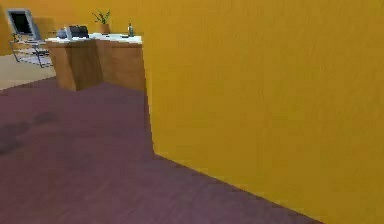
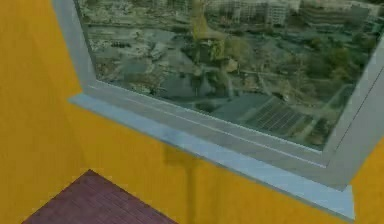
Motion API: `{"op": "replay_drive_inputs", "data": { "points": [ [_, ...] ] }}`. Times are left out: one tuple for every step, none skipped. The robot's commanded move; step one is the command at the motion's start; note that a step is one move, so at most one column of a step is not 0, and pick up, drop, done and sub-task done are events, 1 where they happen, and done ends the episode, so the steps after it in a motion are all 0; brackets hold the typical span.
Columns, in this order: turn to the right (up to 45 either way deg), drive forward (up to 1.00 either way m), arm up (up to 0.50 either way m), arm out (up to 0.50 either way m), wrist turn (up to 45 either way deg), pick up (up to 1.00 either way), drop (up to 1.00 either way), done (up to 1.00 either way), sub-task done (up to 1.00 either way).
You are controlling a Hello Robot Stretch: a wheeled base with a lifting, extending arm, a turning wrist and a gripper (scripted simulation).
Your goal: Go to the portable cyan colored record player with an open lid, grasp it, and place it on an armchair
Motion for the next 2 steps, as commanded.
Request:
{"op": "replay_drive_inputs", "data": {
  "points": [
    [-33.0, 0.00, 0.00, 0.00, 0.0, 0.00, 0.00, 0.00, 0.00],
    [0.0, 1.00, 0.00, 0.00, 0.0, 0.00, 0.00, 0.00, 0.00]
  ]
}}
